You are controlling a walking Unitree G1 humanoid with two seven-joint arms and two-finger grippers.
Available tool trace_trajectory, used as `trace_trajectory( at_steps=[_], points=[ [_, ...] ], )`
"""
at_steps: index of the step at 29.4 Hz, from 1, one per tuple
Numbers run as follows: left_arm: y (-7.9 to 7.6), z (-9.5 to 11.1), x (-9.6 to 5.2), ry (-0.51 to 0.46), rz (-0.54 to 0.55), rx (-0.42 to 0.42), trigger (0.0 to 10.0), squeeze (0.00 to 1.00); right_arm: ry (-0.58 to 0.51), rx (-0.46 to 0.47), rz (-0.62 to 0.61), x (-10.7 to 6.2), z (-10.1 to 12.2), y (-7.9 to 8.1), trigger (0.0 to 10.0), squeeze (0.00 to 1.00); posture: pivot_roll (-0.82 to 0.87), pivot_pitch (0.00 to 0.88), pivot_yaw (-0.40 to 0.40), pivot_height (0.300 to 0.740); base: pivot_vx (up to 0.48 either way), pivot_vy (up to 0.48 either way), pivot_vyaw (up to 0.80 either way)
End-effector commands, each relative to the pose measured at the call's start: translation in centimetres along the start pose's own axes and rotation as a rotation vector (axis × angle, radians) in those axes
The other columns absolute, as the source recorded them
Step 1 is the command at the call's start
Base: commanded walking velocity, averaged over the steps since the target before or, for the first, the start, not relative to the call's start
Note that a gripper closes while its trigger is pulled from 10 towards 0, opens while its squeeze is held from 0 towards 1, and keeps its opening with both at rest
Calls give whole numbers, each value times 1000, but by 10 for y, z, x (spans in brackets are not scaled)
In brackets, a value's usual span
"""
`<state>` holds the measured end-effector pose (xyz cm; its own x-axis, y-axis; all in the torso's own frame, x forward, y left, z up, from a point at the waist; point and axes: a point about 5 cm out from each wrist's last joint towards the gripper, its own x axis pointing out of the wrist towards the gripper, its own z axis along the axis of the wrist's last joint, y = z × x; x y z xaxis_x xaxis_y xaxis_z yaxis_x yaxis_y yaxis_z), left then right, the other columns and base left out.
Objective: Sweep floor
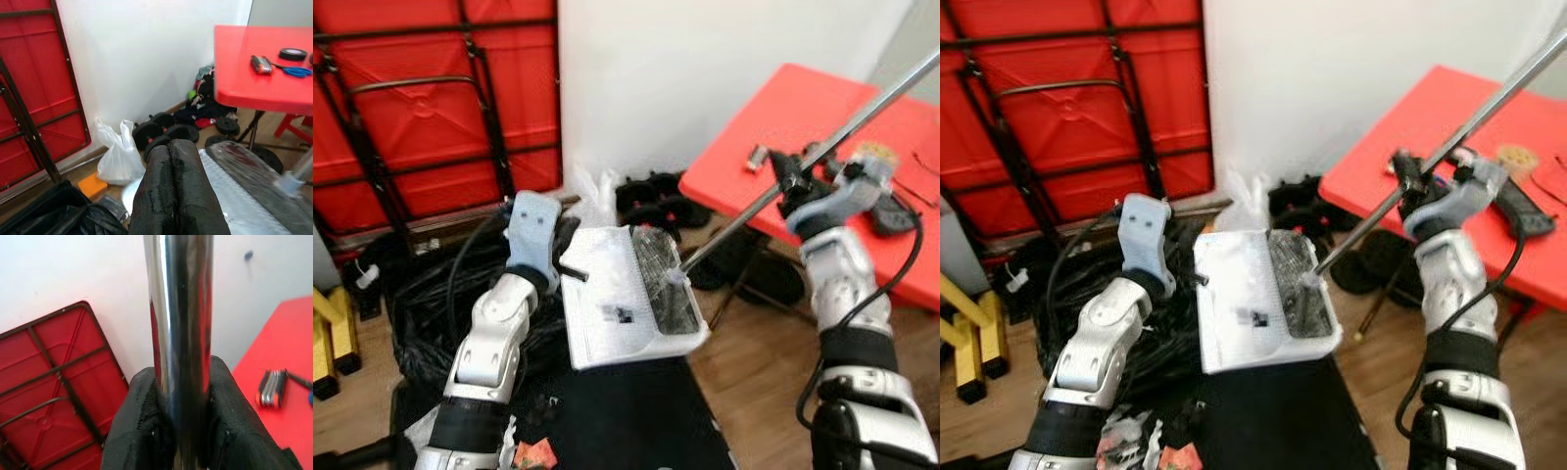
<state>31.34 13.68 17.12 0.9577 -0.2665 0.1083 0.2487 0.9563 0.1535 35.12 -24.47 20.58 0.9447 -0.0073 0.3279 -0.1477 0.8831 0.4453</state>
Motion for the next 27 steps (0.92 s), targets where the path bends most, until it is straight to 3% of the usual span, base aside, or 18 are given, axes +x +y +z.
trace_trajectory(
  at_steps=[1, 18, 27],
  points=[
    [2, -1, -1, 7, 13, 1, 10000, 0, -60, 41, 48, 6, 9, 12, 10000, 0, -127, 77, -143, 740, 315, 0, 0],
    [3, -1, -1, 5, 20, 2, 10000, 0, -67, 49, 62, 7, 10, 14, 10000, 0, -128, 81, -141, 740, 315, 0, 0],
    [2, -1, -2, 6, 18, -2, 10000, 0, -58, 33, 68, 6, 11, 15, 10000, 0, -128, 80, -140, 740, 314, 0, 756]
  ],
)
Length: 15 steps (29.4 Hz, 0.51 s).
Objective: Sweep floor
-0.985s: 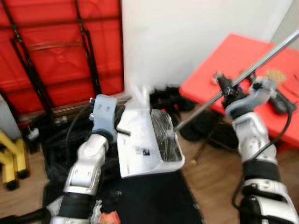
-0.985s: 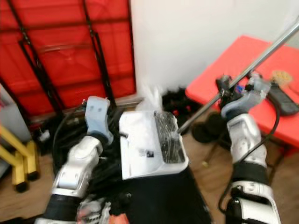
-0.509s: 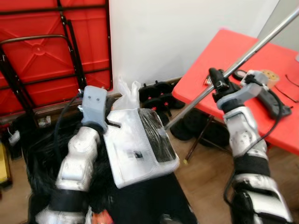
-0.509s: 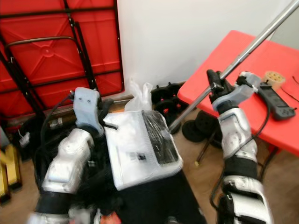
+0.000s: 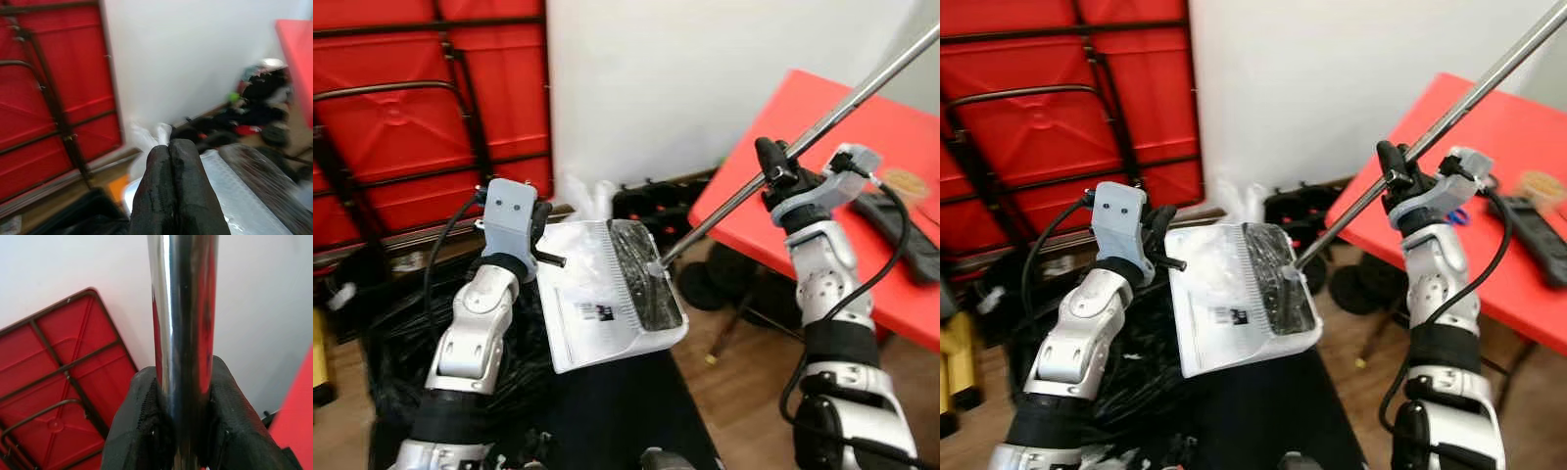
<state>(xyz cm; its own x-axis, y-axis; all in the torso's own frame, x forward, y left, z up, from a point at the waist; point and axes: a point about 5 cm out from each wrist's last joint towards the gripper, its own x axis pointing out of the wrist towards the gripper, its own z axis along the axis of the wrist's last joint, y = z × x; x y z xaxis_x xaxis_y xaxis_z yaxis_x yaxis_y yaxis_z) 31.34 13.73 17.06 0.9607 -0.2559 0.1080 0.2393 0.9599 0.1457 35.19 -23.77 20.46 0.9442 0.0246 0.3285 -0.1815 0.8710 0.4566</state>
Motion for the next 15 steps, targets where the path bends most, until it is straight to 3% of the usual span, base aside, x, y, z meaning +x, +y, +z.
trace_trajectory(
  at_steps=[1, 7, 15],
  points=[
    [1, 0, -1, 4, 7, 5, 10000, 0, -73, 7, 41, 6, 15, 9, 10000, 0, -128, 80, -140, 740, 311, 0, 800],
    [-1, -1, -3, 7, 5, -1, 10000, 0, -70, -8, 39, 6, 16, 10, 10000, 0, -126, 82, -140, 740, 298, 0, 800],
    [-2, -2, -7, 15, 14, -27, 10000, 0, -62, -26, 6, 4, 15, 5, 10000, 0, -123, 100, -138, 740, 0, 0, 800]
  ],
)
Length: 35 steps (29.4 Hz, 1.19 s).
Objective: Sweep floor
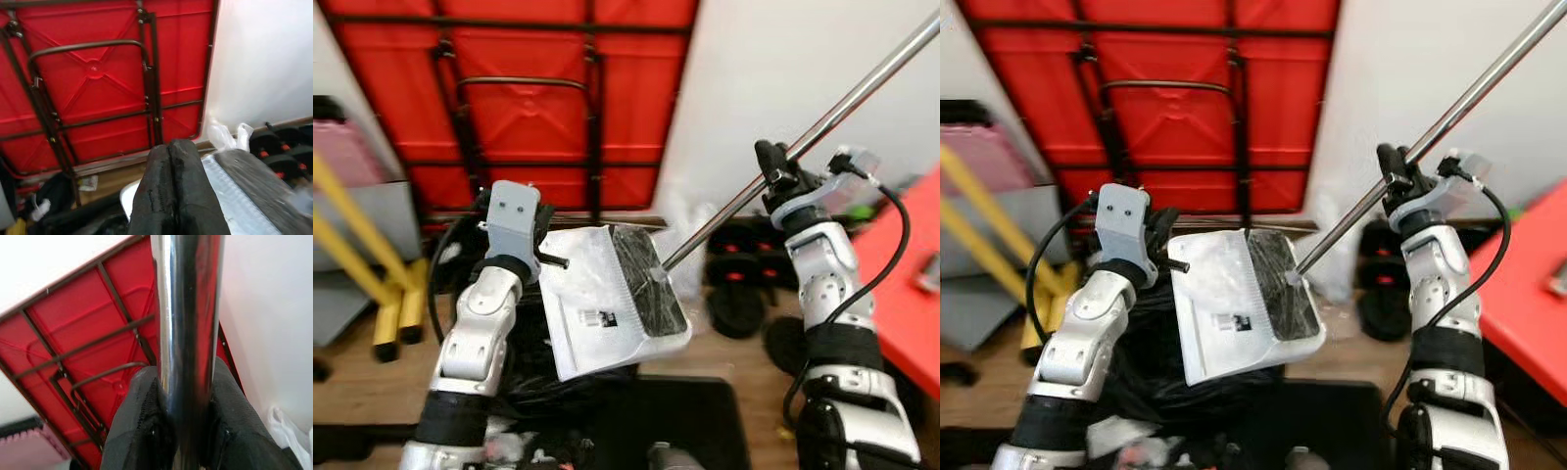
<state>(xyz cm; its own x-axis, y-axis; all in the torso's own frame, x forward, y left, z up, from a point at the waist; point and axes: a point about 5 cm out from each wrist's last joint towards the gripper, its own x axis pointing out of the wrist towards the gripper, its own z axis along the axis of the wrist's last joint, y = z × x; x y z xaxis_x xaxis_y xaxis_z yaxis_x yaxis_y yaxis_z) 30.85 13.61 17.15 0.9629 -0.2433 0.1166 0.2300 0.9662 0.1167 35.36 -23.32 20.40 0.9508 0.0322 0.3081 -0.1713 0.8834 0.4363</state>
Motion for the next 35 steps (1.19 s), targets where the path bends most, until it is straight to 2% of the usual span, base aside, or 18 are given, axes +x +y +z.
trace_trajectory(
  at_steps=[1, 5, 10, 15, 29, 35],
  points=[
    [0, -5, -4, 27, 4, 2, 10000, 0, -77, -12, 17, 2, 17, 2, 10000, 0, -125, 108, -138, 740, 0, 0, 800],
    [2, -8, -11, 50, 12, 12, 10000, 0, -59, -34, 30, -1, 12, 7, 10000, 0, -127, 140, -143, 740, 0, 0, 800],
    [6, -11, -19, 77, 25, 13, 10000, 0, -48, -44, 1, -3, 11, 4, 10000, 0, -125, 170, -147, 740, 0, 0, 605],
    [10, -12, -26, 97, 28, 25, 10000, 0, -46, -74, -93, -3, 15, -9, 10000, 0, -123, 221, -147, 740, 0, 0, 0],
    [5, -7, -34, 125, -9, 8, 10000, 0, -52, -81, -114, -3, 18, -8, 10000, 0, -122, 267, -146, 740, 0, 0, 0],
    [4, -7, -37, 137, -13, 2, 10000, 0, -49, -87, -123, -4, 18, -8, 10000, 0, -126, 275, -150, 740, 259, 0, 0]
  ],
)
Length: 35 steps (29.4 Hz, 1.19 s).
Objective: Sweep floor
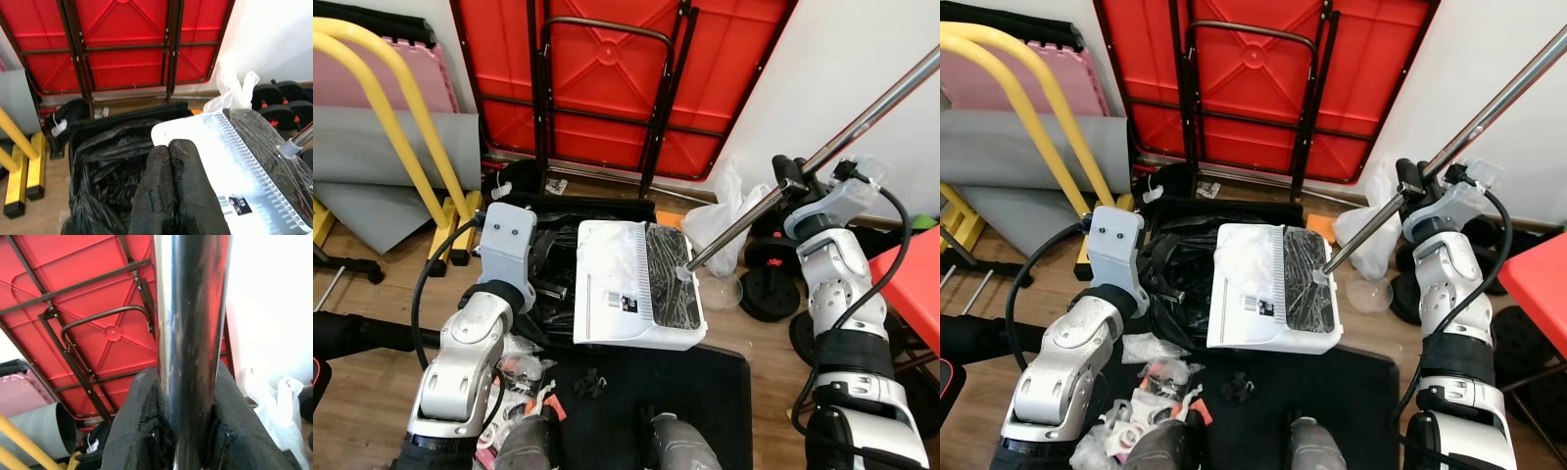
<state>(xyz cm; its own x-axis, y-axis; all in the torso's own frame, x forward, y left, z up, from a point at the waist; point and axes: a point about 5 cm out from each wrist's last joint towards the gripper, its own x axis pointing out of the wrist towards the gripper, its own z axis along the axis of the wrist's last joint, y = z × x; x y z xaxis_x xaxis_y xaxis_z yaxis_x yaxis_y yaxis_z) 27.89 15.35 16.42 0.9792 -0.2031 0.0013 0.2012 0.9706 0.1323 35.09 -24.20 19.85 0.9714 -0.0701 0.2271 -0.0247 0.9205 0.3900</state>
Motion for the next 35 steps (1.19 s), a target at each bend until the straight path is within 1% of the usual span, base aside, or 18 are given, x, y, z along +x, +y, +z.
trace_trajectory(
  at_steps=[1, 14, 19, 26, 31, 32, 35],
  points=[
    [-5, -2, -3, 17, -42, -12, 10000, 0, -80, 11, 1, 0, 18, 0, 10000, 0, -126, 275, -150, 740, 259, 0, 0],
    [-6, 0, -5, 28, -40, -27, 10000, 0, -83, -2, 14, 3, 20, 6, 10000, 0, -129, 282, -157, 740, 256, 0, 0],
    [-7, 3, -6, 4, -42, -48, 10000, 0, -84, -8, 18, 3, 20, 8, 10000, 0, -130, 284, -159, 740, 0, 0, 0],
    [-10, 7, -8, -7, -52, -66, 10000, 0, -104, -75, 7, 7, 28, 5, 10000, 0, -130, 294, -162, 740, 0, 0, 0],
    [-14, 12, -11, -22, -69, -83, 10000, 0, -119, -141, 13, 19, 32, 13, 10000, 0, -128, 314, -158, 740, 0, 0, 0],
    [-14, 12, -11, -22, -69, -83, 10000, 0, -119, -141, 13, 19, 32, 13, 10000, 0, -128, 314, -158, 740, 0, 0, 0],
    [-15, 14, -15, -28, -67, -84, 10000, 0, -130, -216, 12, 32, 40, 16, 10000, 0, -121, 330, -161, 740, 0, 0, 0]
  ],
)
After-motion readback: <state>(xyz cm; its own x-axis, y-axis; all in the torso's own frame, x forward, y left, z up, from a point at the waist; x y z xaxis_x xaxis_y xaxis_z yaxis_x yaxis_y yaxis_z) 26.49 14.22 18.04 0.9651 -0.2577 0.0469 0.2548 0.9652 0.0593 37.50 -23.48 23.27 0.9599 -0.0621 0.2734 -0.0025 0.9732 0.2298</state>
